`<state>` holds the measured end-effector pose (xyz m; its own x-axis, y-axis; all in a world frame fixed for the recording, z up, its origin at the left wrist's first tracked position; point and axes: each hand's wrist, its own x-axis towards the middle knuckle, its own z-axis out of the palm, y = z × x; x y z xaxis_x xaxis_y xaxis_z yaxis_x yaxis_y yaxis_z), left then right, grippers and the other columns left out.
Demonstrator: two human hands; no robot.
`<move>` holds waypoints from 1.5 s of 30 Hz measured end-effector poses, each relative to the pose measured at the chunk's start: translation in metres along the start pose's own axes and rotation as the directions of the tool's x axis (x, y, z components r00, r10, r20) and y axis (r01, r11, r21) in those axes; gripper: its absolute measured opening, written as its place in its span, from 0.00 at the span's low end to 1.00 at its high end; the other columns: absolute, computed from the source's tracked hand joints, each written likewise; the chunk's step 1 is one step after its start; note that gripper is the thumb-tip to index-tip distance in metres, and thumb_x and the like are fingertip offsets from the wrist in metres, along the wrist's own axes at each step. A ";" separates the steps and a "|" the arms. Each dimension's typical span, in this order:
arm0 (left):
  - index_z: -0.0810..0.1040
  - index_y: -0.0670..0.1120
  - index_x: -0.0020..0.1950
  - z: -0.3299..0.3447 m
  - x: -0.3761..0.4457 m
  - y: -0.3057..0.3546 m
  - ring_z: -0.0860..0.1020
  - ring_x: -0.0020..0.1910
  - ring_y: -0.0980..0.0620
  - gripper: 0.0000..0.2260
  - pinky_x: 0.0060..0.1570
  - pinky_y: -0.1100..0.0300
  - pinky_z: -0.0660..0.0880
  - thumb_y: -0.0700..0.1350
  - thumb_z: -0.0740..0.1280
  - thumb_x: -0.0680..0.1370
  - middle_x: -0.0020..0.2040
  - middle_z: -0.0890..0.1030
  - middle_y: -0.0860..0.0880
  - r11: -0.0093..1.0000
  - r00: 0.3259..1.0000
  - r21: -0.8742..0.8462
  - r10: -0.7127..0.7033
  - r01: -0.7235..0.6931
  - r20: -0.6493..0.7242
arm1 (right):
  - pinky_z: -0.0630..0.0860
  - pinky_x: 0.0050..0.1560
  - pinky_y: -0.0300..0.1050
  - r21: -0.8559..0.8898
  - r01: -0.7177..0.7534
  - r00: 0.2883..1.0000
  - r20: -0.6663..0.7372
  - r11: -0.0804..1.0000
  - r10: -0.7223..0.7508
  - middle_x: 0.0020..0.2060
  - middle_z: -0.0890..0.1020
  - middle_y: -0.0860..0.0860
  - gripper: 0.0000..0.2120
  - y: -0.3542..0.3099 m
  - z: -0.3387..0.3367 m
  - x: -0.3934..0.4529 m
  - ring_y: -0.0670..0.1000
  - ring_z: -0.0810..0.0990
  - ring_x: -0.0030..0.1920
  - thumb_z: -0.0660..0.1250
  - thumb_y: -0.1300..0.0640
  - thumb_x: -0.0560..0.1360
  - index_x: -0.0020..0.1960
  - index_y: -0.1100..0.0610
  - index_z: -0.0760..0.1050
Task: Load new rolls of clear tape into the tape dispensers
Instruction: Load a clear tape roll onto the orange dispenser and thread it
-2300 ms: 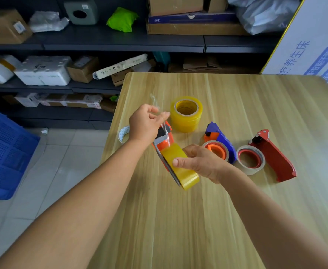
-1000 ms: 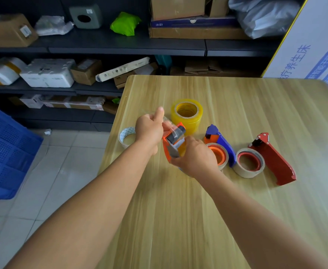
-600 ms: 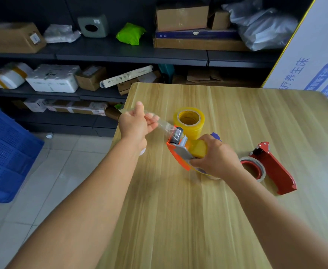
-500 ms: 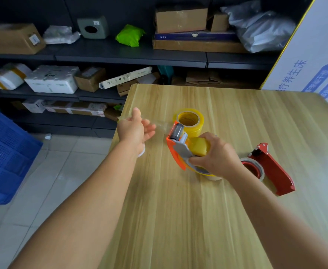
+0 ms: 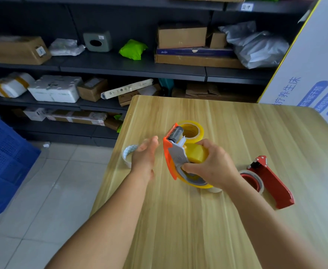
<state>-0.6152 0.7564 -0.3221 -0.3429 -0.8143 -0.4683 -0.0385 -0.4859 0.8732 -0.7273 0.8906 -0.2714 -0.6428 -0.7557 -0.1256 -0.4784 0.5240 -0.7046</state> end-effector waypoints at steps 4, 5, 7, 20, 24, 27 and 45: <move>0.77 0.56 0.62 -0.008 0.008 -0.014 0.67 0.70 0.54 0.46 0.71 0.48 0.58 0.82 0.57 0.54 0.70 0.72 0.55 0.986 0.953 0.102 -0.156 0.134 0.259 | 0.73 0.36 0.40 0.034 0.001 1.000 0.003 0.999 -0.001 0.40 0.80 0.43 0.28 -0.007 0.001 0.001 0.45 0.79 0.40 0.77 0.44 0.59 0.56 0.45 0.73; 0.76 0.58 0.64 -0.009 0.012 -0.020 0.67 0.70 0.54 0.48 0.72 0.44 0.58 0.83 0.55 0.52 0.69 0.72 0.56 0.985 0.924 0.063 -0.172 0.160 0.341 | 0.75 0.37 0.41 0.029 0.007 1.000 0.007 1.000 -0.007 0.40 0.80 0.43 0.29 -0.009 0.001 0.001 0.45 0.79 0.40 0.77 0.44 0.59 0.57 0.45 0.73; 0.78 0.60 0.61 -0.009 0.011 -0.023 0.68 0.69 0.53 0.43 0.71 0.42 0.60 0.83 0.49 0.58 0.67 0.73 0.56 0.976 0.871 0.004 -0.198 0.220 0.449 | 0.76 0.39 0.42 -0.001 0.022 1.000 0.022 1.000 -0.022 0.40 0.81 0.43 0.30 -0.012 0.002 0.001 0.46 0.80 0.41 0.76 0.43 0.59 0.59 0.45 0.72; 0.70 0.49 0.68 -0.015 0.003 -0.010 0.79 0.45 0.51 0.17 0.51 0.50 0.73 0.52 0.55 0.81 0.52 0.80 0.47 0.916 0.944 -0.229 -0.322 0.329 0.068 | 0.74 0.35 0.41 -0.025 -0.016 0.998 0.053 1.000 0.017 0.39 0.80 0.46 0.26 -0.009 -0.003 -0.001 0.47 0.79 0.39 0.76 0.44 0.61 0.56 0.46 0.72; 0.69 0.53 0.71 -0.010 -0.006 -0.005 0.70 0.63 0.57 0.18 0.61 0.58 0.64 0.45 0.57 0.81 0.67 0.72 0.54 0.998 0.996 0.009 0.057 -0.058 0.072 | 0.76 0.37 0.43 -0.064 0.005 0.998 0.059 0.998 -0.002 0.39 0.80 0.46 0.28 -0.010 -0.007 0.001 0.48 0.79 0.40 0.76 0.43 0.61 0.58 0.46 0.72; 0.77 0.55 0.63 -0.001 -0.018 0.015 0.72 0.61 0.59 0.13 0.57 0.62 0.65 0.50 0.58 0.81 0.63 0.77 0.56 0.976 0.941 0.006 0.210 -0.219 0.265 | 0.77 0.37 0.44 -0.070 0.013 0.998 0.061 0.997 -0.009 0.40 0.80 0.46 0.28 -0.010 -0.008 -0.001 0.48 0.79 0.40 0.76 0.43 0.61 0.57 0.46 0.72; 0.76 0.42 0.48 0.001 -0.026 0.047 0.77 0.35 0.56 0.08 0.38 0.65 0.74 0.48 0.65 0.77 0.40 0.79 0.47 0.917 0.785 0.257 0.089 -0.305 0.613 | 0.72 0.35 0.36 -0.095 0.104 0.970 0.228 0.990 -0.080 0.37 0.79 0.43 0.20 -0.016 0.004 -0.005 0.44 0.78 0.38 0.76 0.49 0.64 0.50 0.48 0.70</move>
<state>-0.6086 0.7549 -0.2687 -0.8481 -0.4878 -0.2069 -0.1723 -0.1154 0.9783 -0.7142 0.8845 -0.2618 -0.4490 -0.8649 -0.2242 -0.5973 0.4772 -0.6446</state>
